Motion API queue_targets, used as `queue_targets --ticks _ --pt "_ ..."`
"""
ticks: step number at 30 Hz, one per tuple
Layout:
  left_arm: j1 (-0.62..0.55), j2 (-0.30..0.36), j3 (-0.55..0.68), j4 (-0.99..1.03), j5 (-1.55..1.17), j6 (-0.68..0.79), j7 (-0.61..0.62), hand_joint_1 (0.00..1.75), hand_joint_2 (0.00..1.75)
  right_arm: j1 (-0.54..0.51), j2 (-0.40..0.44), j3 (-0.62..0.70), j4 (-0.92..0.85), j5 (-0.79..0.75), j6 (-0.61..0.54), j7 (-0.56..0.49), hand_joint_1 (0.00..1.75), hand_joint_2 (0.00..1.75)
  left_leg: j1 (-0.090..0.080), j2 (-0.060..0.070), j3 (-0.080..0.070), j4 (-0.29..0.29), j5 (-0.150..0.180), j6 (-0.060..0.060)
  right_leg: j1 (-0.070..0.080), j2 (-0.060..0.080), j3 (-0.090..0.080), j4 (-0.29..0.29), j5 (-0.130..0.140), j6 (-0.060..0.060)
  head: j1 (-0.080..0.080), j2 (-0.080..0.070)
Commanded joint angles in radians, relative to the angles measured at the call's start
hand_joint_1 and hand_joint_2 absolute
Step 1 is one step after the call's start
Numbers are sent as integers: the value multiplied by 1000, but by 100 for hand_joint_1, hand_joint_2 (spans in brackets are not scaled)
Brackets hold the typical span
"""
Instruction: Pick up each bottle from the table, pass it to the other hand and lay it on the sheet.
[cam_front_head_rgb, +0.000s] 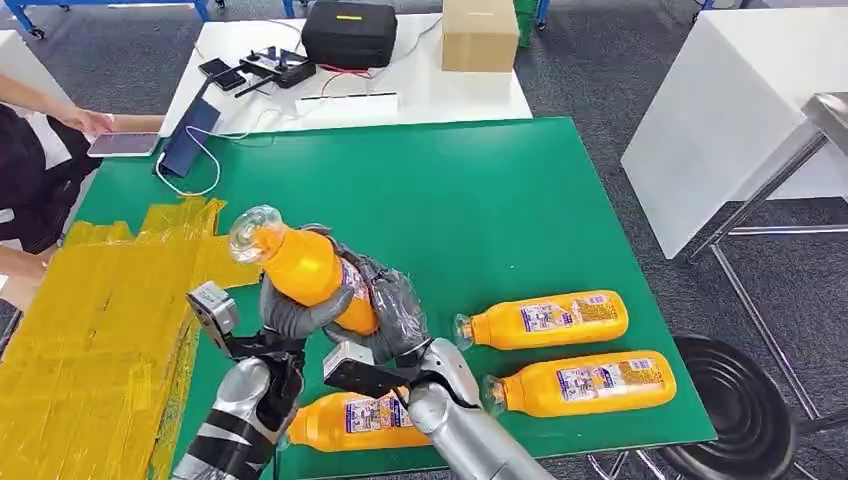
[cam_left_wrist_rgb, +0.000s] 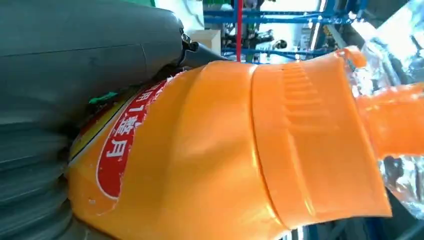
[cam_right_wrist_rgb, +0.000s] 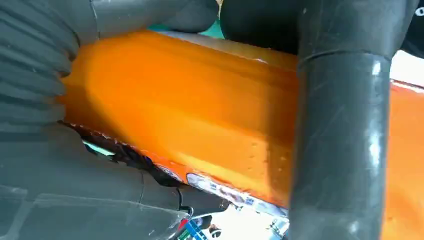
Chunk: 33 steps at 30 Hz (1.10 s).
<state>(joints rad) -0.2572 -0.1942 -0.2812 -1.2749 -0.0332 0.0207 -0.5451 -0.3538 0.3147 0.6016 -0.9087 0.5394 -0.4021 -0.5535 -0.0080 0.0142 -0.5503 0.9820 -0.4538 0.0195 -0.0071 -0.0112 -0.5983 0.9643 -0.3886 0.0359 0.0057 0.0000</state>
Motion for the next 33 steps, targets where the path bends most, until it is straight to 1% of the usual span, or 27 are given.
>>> queue_targets --ticks 1,2,4,6,7,8,9,10,11,12,18,19,20,21,22,23,24,25,26,27,28,29,30,32,33 --pt "-57 -10 14 -35 -319 419 -45 175 175 61 -45 22 -147 -33 5 -7 0 175 2 -3 2 1 -1 -2 2 -2 3 0 -2 -1 0 0" --pt "-67 -8 8 -37 -414 517 -25 175 175 70 -46 23 -187 -44 10 -3 0 175 3 -4 3 2 -3 -2 3 -1 5 0 -3 -1 0 0" --pt "-82 -5 11 -37 -452 554 -4 175 175 77 -46 23 -225 -55 13 2 0 175 2 -4 0 1 -1 -1 2 -2 2 0 -1 -1 0 0" --pt "-106 -6 34 -11 -582 677 25 175 175 80 -44 24 -253 -68 13 6 0 175 1 -2 -1 0 0 -1 0 -1 0 0 0 0 -1 0" --pt "-106 -16 64 -14 -630 677 33 175 175 79 -44 26 -257 -70 13 6 0 175 2 -4 1 2 -1 -2 1 -2 2 1 -2 -1 -1 0" --pt "-108 -44 146 -15 -755 677 34 175 175 77 -43 28 -260 -74 11 6 0 175 1 -3 0 1 0 -1 1 -2 1 0 -1 0 0 0" --pt "-114 -96 262 -4 -913 677 9 175 175 74 -43 32 -262 -81 8 3 0 175 1 -2 0 1 0 -1 1 -1 1 0 0 0 -1 0" --pt "-121 -92 286 9 -963 677 13 175 175 73 -43 32 -263 -82 5 1 0 175 2 -1 1 2 -2 -1 2 1 2 1 -1 0 0 0" --pt "-134 -84 314 33 -1089 677 25 175 175 69 -46 36 -265 -83 -7 -4 0 175 1 0 0 1 -1 -1 1 2 1 0 0 0 0 0" --pt "-134 -80 341 22 -1161 677 27 175 175 67 -47 36 -267 -85 -12 -6 0 175 3 0 3 4 -4 -2 3 3 4 2 -2 -1 -1 0" --pt "-134 -80 341 22 -1161 677 27 175 175 67 -47 36 -267 -85 -12 -6 0 175 1 -1 2 0 0 -1 1 0 2 0 0 0 -1 0" --pt "-134 -80 341 22 -1161 677 27 175 175 67 -47 36 -267 -85 -12 -6 0 175 3 -3 5 1 -3 -3 2 0 6 0 -2 -1 0 0" --pt "-119 -80 384 -27 -1345 677 66 175 175 65 -50 34 -271 -102 -17 -9 0 175 1 -2 2 0 0 -1 1 -1 2 -1 -1 0 -1 0" --pt "-112 -30 359 -30 -1475 677 164 175 175 66 -52 30 -279 -120 -23 -12 0 175 2 -2 4 1 -2 -2 2 1 5 0 -2 -1 0 0" --pt "-110 22 300 -21 -1511 677 248 175 175 67 -56 30 -286 -131 -27 -12 0 175 2 0 3 0 -1 -1 1 2 3 0 -1 -1 -1 0" --pt "-112 56 275 5 -1530 677 289 175 175 67 -59 29 -291 -135 -31 -12 0 175 2 0 3 1 -2 -2 2 2 3 0 -1 -1 0 0" --pt "-124 152 144 32 -1491 677 423 175 175 58 -81 61 -303 -167 -70 0 0 175 2 0 4 0 -2 -2 1 2 4 -1 -1 -1 0 0" --pt "-134 164 152 98 -1516 677 425 175 175 61 -80 50 -309 -173 -64 -4 0 175 1 0 3 -1 -1 -1 1 2 3 -1 0 -1 0 0" --pt "-165 236 78 194 -1538 677 507 175 175 64 -83 46 -320 -166 -58 -1 0 175 0 0 2 -1 0 -1 0 1 2 -1 0 -1 0 0" --pt "-267 272 -3 521 -1538 626 523 175 175 70 -88 39 -346 -154 -78 -10 0 175 3 -1 6 0 -2 -3 2 2 7 -1 -1 -2 0 0" --pt "-297 277 -4 601 -1528 677 516 175 175 73 -92 36 -361 -153 -75 -10 0 175 0 -5 4 -2 1 -2 0 -4 5 -1 -1 -1 0 0" --pt "-332 283 -12 694 -1517 677 514 175 175 79 -95 28 -384 -159 -69 -6 0 175 0 -6 5 -3 2 -2 0 -5 5 -1 -1 -1 -1 0" --pt "-370 288 -34 794 -1538 616 575 175 175 89 -97 16 -411 -158 -69 0 0 175 1 -7 6 -3 1 -2 1 -5 6 -2 -1 -1 0 0" --pt "-386 290 -48 838 -1538 598 613 175 175 93 -100 12 -429 -153 -61 12 0 175 1 -8 5 -2 2 -3 1 -7 6 -2 -1 -1 0 0" --pt "-398 285 -40 873 -1538 562 662 175 175 95 -100 11 -432 -147 -56 18 0 175 1 -3 3 0 2 -2 1 -2 3 -1 0 -1 -1 0"
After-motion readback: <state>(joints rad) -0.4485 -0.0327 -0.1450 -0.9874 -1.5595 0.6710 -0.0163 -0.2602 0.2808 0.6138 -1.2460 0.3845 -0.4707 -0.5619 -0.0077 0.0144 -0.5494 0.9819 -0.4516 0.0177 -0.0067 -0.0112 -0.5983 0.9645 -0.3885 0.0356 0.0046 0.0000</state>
